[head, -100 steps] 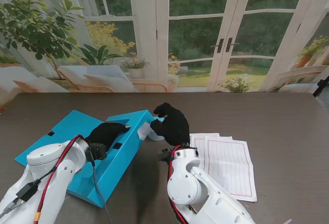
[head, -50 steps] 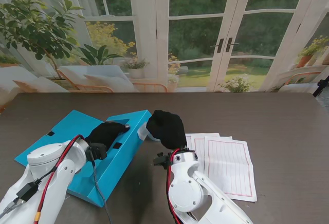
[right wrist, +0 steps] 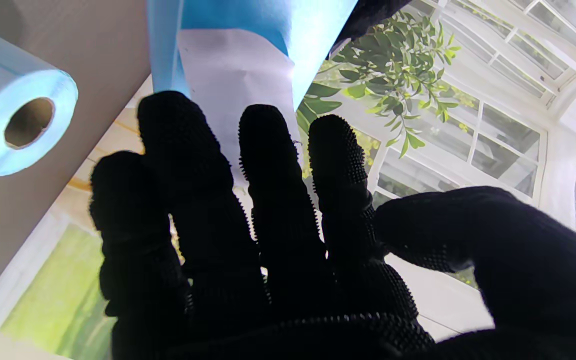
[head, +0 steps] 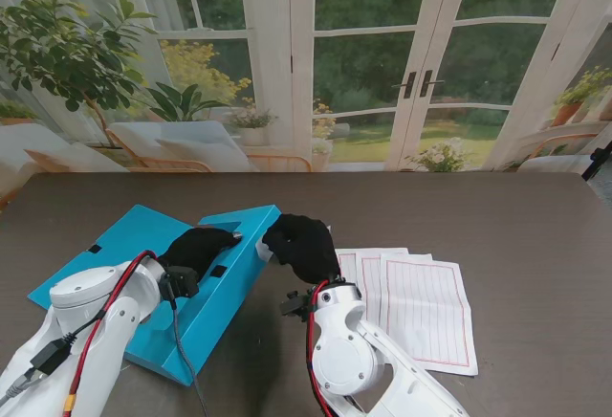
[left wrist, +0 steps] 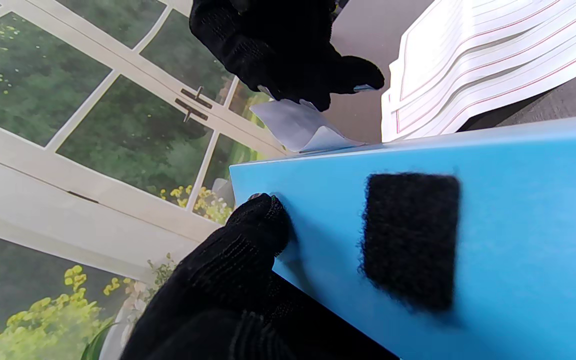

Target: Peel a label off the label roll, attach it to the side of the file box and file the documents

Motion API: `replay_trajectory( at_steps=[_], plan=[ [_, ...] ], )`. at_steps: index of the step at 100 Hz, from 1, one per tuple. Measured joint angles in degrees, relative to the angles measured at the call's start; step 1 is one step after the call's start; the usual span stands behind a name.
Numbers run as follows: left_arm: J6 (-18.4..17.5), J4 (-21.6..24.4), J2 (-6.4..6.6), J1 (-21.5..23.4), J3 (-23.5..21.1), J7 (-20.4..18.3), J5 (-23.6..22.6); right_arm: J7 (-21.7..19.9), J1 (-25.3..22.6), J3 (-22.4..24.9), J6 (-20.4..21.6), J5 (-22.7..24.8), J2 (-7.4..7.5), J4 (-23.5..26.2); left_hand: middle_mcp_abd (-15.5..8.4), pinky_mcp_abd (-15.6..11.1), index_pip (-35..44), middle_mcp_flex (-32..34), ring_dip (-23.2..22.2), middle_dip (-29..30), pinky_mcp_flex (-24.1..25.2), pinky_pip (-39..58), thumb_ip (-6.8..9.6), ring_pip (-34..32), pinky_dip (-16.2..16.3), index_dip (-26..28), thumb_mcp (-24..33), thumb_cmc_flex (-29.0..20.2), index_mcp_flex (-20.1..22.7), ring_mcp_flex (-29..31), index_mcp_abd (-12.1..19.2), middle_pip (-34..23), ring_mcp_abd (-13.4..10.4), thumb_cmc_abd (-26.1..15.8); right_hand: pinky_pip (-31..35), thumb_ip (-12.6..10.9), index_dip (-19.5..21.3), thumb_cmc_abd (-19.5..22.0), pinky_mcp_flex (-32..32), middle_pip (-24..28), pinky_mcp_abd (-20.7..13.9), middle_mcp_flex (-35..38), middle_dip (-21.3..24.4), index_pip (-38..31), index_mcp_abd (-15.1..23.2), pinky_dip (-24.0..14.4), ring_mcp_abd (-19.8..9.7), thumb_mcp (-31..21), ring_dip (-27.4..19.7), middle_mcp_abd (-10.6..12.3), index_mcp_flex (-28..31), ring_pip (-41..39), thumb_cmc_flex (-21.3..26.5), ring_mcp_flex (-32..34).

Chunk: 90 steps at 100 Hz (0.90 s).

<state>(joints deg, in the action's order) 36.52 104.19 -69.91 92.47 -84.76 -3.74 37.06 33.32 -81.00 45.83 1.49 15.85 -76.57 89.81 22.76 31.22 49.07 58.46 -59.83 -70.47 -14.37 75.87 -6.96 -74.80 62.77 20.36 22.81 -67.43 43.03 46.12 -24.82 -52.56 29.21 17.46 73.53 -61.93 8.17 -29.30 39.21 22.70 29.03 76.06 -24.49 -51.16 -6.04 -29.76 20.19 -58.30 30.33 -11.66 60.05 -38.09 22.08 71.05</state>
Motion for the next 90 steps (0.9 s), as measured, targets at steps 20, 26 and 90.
replay_trajectory(
  at_steps=[20, 26, 90],
  plan=[
    [0.08, -0.05, 0.02, -0.04, 0.0, -0.29, -0.1, -1.12, 0.27, -0.56, -0.33, -1.29, -0.01, -0.6, 0.0, 0.0, 0.0, 0.0, -0.01, 0.0, 0.0, 0.0, 0.0, 0.0, 0.01, 0.0, 0.0, 0.0, 0.0, 0.0, 0.0, 0.0, 0.0, 0.0, -0.43, 0.0, -0.05, 0.74, -0.66, -0.91, 0.0, -1.49, 1.1, 0.78, -0.16, 0.0, 0.28, 0.05, 0.0, -0.04, -0.2, 1.46, 0.0, -1.82],
    [0.12, -0.05, 0.02, -0.04, -0.01, -0.31, -0.13, -1.29, 0.31, -0.75, -0.37, -1.71, -0.03, -0.73, 0.0, 0.01, 0.0, 0.0, -0.01, 0.0, 0.0, 0.0, 0.0, 0.0, 0.01, 0.0, 0.0, 0.0, 0.0, 0.0, 0.0, 0.0, 0.01, 0.0, -0.44, 0.0, -0.05, 0.75, -0.66, -0.91, 0.0, -1.49, 1.18, 1.18, -0.16, 0.0, 0.29, 0.05, 0.0, -0.06, -0.23, 1.46, 0.0, -1.83],
    [0.53, -0.02, 0.04, 0.0, -0.17, -0.27, -0.15, -2.08, 0.32, -1.86, -0.21, -2.54, -0.2, -0.82, 0.0, 0.01, 0.0, 0.0, -0.01, 0.0, 0.0, 0.0, 0.0, 0.0, 0.01, 0.0, 0.0, 0.0, 0.0, 0.0, 0.0, 0.0, 0.01, 0.0, -1.28, 0.0, 0.41, 2.24, -1.0, 0.33, 0.0, -5.03, 1.79, 4.78, 0.48, -1.14, 0.57, 1.66, 0.05, -0.08, -2.83, 1.88, 0.04, -3.1]
  ],
)
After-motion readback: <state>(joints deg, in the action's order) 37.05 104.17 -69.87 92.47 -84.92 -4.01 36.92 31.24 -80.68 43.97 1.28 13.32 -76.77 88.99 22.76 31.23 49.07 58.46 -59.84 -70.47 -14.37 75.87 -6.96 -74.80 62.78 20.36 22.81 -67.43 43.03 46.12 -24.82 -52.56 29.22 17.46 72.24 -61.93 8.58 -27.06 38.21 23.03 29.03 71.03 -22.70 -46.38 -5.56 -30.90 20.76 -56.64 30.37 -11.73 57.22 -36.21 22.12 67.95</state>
